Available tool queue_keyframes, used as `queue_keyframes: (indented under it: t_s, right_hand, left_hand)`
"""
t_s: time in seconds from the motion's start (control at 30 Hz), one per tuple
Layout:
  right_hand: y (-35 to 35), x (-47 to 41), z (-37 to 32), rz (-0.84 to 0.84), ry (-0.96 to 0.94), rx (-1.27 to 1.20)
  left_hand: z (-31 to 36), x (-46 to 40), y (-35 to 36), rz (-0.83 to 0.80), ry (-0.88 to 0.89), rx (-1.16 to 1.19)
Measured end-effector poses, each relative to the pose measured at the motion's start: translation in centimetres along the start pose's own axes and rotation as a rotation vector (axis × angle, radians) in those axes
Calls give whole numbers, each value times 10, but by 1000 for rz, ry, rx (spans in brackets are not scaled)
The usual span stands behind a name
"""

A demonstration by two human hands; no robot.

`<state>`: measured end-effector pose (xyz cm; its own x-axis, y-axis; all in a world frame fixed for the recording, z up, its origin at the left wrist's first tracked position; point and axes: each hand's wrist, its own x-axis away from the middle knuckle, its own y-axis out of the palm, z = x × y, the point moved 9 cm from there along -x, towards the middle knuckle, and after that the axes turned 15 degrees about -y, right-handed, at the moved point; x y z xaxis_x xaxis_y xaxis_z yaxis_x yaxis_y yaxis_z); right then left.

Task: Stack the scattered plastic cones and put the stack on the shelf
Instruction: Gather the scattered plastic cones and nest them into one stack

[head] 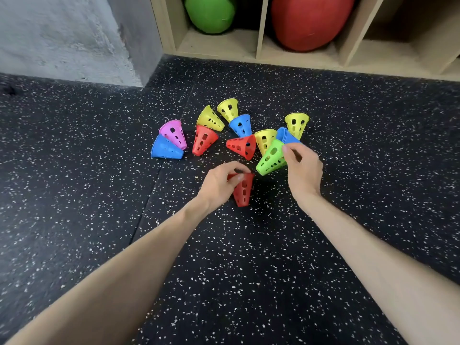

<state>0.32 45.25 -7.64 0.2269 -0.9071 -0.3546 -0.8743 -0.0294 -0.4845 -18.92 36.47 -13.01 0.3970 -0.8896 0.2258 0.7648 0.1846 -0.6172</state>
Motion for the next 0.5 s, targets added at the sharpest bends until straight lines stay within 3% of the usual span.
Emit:
queue_keyframes:
  t_s: [0.2,0.5]
  right_hand:
    - [25,6,-2,-89,44,21]
    - [73,33,-4,-540,13,-10]
  left_hand:
    - [-11,11,3,-20,68,76]
    - [-17,14,11,-34,-112,169]
